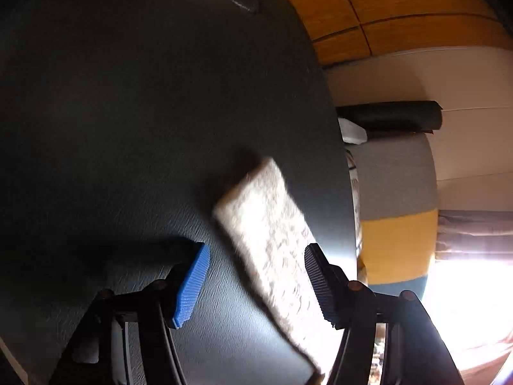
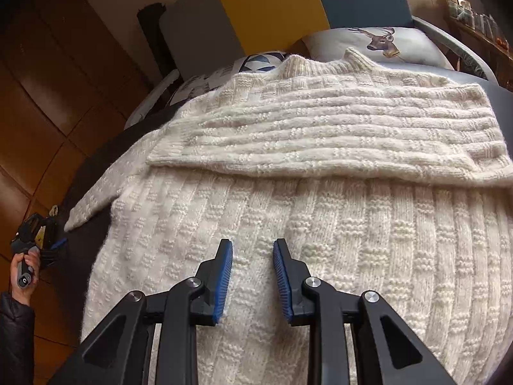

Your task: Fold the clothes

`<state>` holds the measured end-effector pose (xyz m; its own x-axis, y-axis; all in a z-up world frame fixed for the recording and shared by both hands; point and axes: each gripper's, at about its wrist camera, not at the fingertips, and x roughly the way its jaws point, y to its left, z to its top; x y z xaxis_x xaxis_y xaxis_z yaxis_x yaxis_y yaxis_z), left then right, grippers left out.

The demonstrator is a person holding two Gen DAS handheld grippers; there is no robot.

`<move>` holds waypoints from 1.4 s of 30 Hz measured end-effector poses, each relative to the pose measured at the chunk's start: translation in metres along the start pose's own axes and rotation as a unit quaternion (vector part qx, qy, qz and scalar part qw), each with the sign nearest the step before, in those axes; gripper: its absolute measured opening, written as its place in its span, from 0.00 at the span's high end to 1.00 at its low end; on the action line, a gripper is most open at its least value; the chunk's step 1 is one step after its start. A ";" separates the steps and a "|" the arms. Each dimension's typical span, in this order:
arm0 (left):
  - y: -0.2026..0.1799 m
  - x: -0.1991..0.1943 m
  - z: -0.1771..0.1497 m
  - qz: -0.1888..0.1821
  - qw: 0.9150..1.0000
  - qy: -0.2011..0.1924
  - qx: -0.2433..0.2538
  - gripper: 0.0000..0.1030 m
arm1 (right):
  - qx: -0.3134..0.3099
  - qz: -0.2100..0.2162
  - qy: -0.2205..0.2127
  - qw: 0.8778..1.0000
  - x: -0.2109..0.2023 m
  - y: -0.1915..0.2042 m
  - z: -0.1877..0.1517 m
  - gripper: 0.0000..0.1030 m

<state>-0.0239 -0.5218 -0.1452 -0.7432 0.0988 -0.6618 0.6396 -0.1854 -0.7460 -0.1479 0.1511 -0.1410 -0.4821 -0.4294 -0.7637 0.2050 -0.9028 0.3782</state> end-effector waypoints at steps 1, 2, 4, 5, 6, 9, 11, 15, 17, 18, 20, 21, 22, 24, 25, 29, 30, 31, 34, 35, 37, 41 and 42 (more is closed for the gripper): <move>-0.003 0.004 0.000 0.003 1.000 -0.002 0.000 0.39 | 0.000 0.000 -0.001 1.000 0.000 0.000 -0.001 0.74; -0.005 0.007 0.002 0.005 1.000 -0.004 -0.002 0.39 | 0.002 0.002 -0.003 1.000 0.000 -0.001 -0.002 0.74; -0.009 0.012 0.006 0.011 1.000 -0.008 -0.005 0.39 | 0.005 0.001 0.002 1.000 -0.001 -0.001 0.001 0.74; -0.010 0.014 0.008 0.014 1.000 -0.010 -0.007 0.40 | 0.005 -0.004 0.004 1.000 -0.002 0.000 0.005 0.74; -0.012 0.015 0.010 0.021 1.000 -0.013 -0.007 0.42 | -0.001 -0.011 -0.001 1.000 -0.005 0.004 0.012 0.74; -0.018 0.021 0.014 0.053 0.998 -0.017 0.000 0.64 | -0.042 -0.026 -0.022 0.999 -0.007 0.025 0.044 0.74; -0.015 0.024 0.015 0.068 0.997 -0.022 -0.008 0.77 | -0.068 -0.054 -0.024 0.996 0.003 0.034 0.067 0.74; -0.016 0.025 0.014 0.063 0.998 -0.022 -0.003 0.91 | -0.070 -0.090 0.000 0.993 0.035 0.025 0.097 0.74; -0.023 0.023 0.011 0.050 0.998 -0.021 0.011 0.91 | -0.068 -0.088 0.002 0.994 0.041 0.021 0.096 0.74; -0.031 0.022 0.008 0.046 0.998 -0.022 0.024 0.91 | -0.067 -0.088 0.003 0.994 0.044 0.018 0.095 0.74; -0.048 0.020 0.000 0.023 0.999 -0.016 0.045 0.91 | -0.066 -0.086 0.006 0.994 0.050 0.014 0.094 0.74; -0.061 0.020 -0.006 0.010 0.998 -0.012 0.056 0.91 | -0.065 -0.085 0.007 0.994 0.053 0.012 0.093 0.73; -0.074 0.020 -0.012 -0.004 0.998 -0.008 0.068 0.91 | -0.064 -0.085 0.008 0.994 0.056 0.010 0.092 0.73; -0.104 0.020 -0.023 -0.038 0.995 0.005 0.092 0.91 | -0.062 -0.082 0.009 0.995 0.058 0.008 0.092 0.73; -0.121 0.021 -0.033 -0.058 0.993 0.014 0.105 0.91 | -0.061 -0.081 0.009 0.995 0.058 0.007 0.092 0.73; -0.198 0.037 -0.091 -0.119 0.977 0.070 0.162 0.91 | -0.060 -0.076 0.006 0.995 0.059 0.005 0.092 0.73; -0.218 0.042 -0.107 -0.134 0.971 0.087 0.176 0.91 | -0.059 -0.074 0.005 0.996 0.058 0.005 0.092 0.73; -0.237 0.047 -0.123 -0.149 0.965 0.105 0.189 0.91 | -0.057 -0.071 0.002 0.996 0.058 0.004 0.091 0.73; -0.288 0.067 -0.180 -0.177 0.945 0.155 0.228 0.92 | -0.051 -0.058 -0.006 0.997 0.056 0.001 0.089 0.73; -0.303 0.074 -0.199 -0.183 0.938 0.170 0.242 0.91 | -0.048 -0.052 -0.009 0.997 0.055 -0.001 0.088 0.73; -0.323 0.086 -0.240 -0.187 0.924 0.200 0.265 0.92 | -0.038 -0.037 -0.016 0.998 0.054 -0.005 0.087 0.73; -0.352 0.129 -0.313 -0.172 0.905 0.246 0.302 0.91 | -0.012 -0.003 -0.028 1.000 0.051 -0.016 0.084 0.73; -0.358 0.140 -0.331 -0.167 0.900 0.257 0.311 0.92 | -0.006 0.005 -0.029 1.000 0.050 -0.018 0.084 0.74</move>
<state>-0.2916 -0.1175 0.0049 -0.5830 0.6598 -0.4741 0.0449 -0.5564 -0.8297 -0.2475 0.1481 -0.1424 -0.5288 -0.4372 -0.7274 0.2198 -0.8984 0.3802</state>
